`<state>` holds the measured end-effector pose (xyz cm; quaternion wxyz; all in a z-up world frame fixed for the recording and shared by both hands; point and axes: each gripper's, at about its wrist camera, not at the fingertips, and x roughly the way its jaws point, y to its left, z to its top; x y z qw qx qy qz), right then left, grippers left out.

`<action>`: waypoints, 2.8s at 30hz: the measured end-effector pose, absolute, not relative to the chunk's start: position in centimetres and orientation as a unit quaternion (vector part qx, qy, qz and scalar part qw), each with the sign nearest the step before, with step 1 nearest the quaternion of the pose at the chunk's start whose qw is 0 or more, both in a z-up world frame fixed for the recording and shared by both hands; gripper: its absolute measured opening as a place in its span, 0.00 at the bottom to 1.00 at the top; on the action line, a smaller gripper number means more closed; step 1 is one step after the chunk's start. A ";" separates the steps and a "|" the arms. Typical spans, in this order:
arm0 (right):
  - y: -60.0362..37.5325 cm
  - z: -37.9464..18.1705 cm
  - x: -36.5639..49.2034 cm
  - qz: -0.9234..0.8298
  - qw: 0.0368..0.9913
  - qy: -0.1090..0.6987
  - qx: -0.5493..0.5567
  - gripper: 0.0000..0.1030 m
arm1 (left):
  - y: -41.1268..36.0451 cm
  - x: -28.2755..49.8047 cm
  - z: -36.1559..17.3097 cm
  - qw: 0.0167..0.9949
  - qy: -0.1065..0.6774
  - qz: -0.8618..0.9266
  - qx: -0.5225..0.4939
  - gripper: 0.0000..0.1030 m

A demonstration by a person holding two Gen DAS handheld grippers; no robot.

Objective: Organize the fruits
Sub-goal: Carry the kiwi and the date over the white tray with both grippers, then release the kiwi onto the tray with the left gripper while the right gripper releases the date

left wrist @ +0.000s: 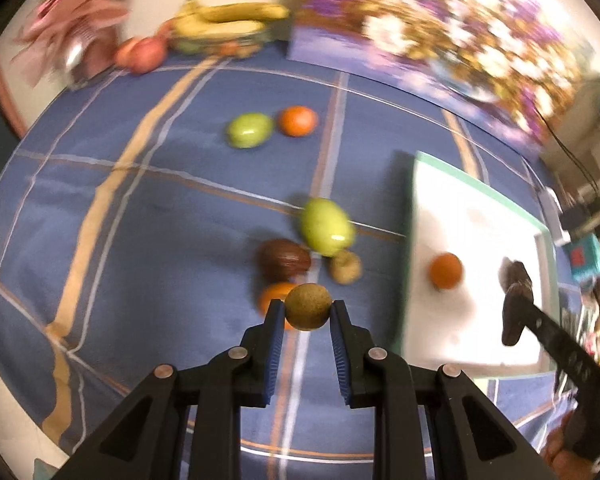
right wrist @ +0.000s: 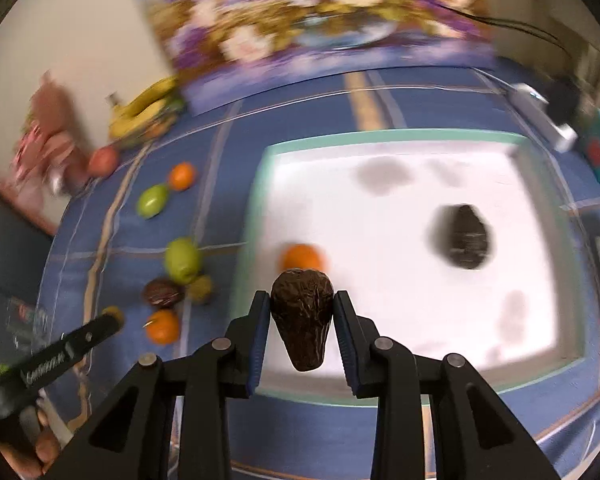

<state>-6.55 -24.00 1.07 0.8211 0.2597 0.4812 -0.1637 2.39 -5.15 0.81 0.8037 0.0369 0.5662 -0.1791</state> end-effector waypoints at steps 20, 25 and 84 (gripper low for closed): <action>-31.0 2.6 -12.3 -0.266 0.804 0.451 0.281 0.33 | -14.3 -3.3 1.1 0.785 0.528 -0.302 0.122 0.24; -30.7 2.1 -12.1 -0.262 0.801 0.463 0.273 0.33 | -14.9 -3.4 0.2 0.777 0.534 -0.307 0.131 0.24; -28.7 0.0 -10.4 -0.244 0.784 0.516 0.245 0.33 | -11.4 -0.6 -0.3 0.792 0.553 -0.234 0.114 0.26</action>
